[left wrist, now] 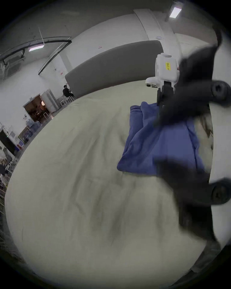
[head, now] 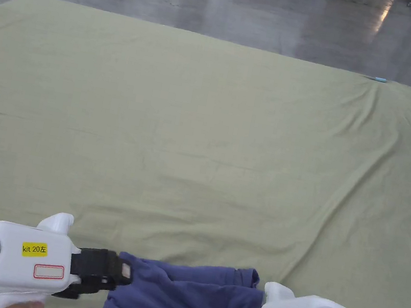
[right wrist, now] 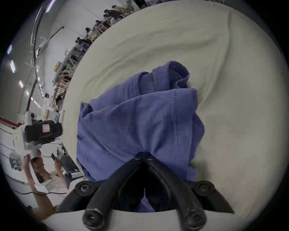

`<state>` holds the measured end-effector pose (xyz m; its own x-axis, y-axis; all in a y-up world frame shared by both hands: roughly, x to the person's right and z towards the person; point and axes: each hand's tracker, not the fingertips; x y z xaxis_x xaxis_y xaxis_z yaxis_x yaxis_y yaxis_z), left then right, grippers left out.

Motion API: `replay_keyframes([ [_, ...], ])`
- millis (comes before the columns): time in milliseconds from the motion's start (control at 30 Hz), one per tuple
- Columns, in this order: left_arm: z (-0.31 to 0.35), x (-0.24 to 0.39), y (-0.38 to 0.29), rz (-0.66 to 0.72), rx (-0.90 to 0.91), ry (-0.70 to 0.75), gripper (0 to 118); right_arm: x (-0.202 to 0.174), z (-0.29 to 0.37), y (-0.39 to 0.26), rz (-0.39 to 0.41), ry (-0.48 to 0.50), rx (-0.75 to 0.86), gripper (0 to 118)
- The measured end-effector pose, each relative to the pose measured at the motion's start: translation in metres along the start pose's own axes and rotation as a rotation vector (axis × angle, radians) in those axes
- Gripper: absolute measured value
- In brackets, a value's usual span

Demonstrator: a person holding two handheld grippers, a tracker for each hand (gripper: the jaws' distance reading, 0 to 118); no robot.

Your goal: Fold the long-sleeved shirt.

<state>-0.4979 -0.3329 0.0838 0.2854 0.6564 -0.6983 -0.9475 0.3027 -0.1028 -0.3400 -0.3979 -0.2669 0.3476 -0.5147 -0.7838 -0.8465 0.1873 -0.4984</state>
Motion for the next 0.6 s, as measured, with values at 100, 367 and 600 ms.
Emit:
replay_keyframes([
  [100,-0.022,-0.01,0.002,-0.026,-0.036,-0.012,115,0.018,-0.002,-0.001,-0.072,0.072,0.008,0],
  [367,-0.071,-0.046,-0.001,0.246,-0.292,-0.269,115,0.031,0.001,-0.005,-0.121,0.146,0.012,0],
  [600,-0.082,-0.014,-0.01,0.056,-0.262,-0.215,89,0.014,0.006,-0.011,-0.103,0.113,0.021,0],
])
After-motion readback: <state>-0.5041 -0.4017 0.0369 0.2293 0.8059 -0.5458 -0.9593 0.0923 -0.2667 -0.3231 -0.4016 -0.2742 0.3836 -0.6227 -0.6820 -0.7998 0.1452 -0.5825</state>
